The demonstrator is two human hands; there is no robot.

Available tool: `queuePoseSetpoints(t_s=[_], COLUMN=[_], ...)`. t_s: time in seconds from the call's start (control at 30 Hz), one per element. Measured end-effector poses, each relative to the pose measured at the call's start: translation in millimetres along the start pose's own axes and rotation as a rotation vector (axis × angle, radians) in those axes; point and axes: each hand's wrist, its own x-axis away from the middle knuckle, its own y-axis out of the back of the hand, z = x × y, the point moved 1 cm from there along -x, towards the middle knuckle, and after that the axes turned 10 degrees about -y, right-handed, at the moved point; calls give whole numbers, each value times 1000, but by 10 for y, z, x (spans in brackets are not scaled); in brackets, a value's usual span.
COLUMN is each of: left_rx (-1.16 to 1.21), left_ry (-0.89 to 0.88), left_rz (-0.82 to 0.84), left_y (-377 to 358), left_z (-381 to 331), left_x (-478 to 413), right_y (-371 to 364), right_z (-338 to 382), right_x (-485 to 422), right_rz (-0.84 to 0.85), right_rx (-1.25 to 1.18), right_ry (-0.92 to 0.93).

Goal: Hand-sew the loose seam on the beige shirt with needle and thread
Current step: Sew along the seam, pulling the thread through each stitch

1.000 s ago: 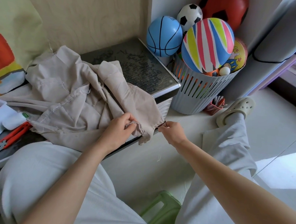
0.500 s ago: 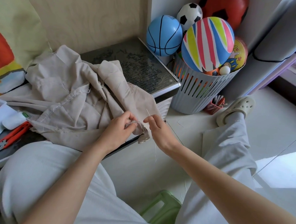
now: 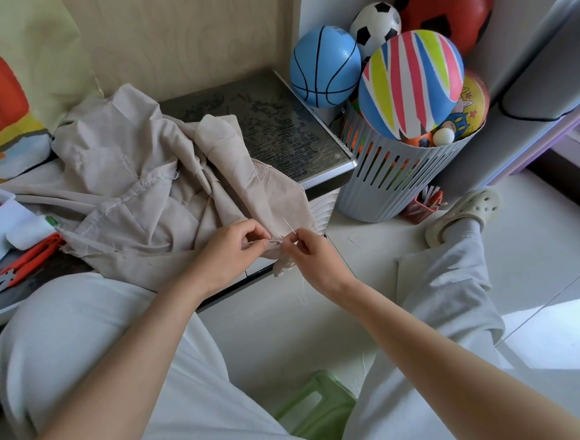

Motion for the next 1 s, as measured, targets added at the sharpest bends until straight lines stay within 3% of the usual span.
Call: queuePoseSetpoints(t_s=[0.37, 0.57, 1.0], left_rx=[-55, 20, 166], left_ry=[-7, -12, -14], left_rz=[-33, -9, 22], left_y=[11, 30, 53], left_z=[104, 102, 51], left_x=[-13, -10, -7], right_y=[-12, 15, 3], right_z=[-42, 5, -29], right_x=[-16, -2, -20], right_rz=[-32, 42, 136], right_rx=[52, 91, -97], right_ry=[73, 41, -46])
